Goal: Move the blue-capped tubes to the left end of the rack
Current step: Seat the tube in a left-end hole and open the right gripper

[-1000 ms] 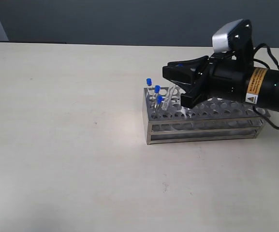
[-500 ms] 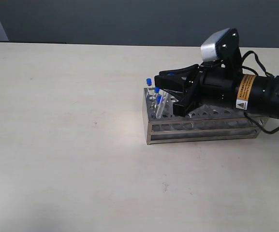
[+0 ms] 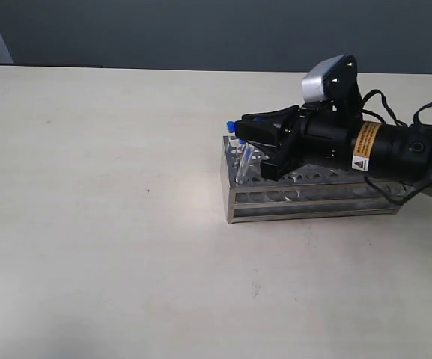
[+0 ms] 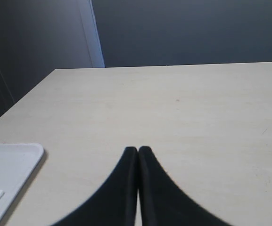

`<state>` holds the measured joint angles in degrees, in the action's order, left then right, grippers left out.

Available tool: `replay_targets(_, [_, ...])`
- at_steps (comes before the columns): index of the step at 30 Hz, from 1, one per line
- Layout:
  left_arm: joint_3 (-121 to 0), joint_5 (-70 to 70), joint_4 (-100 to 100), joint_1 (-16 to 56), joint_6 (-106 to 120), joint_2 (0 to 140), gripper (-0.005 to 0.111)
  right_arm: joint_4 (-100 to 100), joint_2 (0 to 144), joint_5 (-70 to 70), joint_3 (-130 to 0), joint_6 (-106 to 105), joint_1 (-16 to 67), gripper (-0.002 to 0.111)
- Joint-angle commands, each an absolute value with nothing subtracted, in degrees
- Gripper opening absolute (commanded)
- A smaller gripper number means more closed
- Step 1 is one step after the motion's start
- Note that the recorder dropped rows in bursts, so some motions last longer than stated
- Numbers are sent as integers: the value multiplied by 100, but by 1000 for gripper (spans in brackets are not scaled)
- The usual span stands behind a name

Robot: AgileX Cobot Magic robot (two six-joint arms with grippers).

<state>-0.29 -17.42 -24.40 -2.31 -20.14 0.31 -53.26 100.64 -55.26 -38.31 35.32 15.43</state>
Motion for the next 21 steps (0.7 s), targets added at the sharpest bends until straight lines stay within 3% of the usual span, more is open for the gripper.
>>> replay_targets(1, [-20, -1690, -2472, -209, -2042, 0, 0, -5337, 10183, -5572, -3976, 3405, 1549, 0])
replay_targets(11, [-20, -1690, -2472, -209, -2042, 0, 0, -5800, 10260, -5436, -3982, 3299, 1549, 2])
replay_targets(17, [-20, -1690, -2472, -209, -2042, 0, 0, -5873, 10260, -5461, -3982, 3299, 1549, 38])
replay_targets(21, [-20, -1690, -2472, -209, -2042, 0, 0, -5898, 10260, -5569, -3982, 3299, 1549, 41])
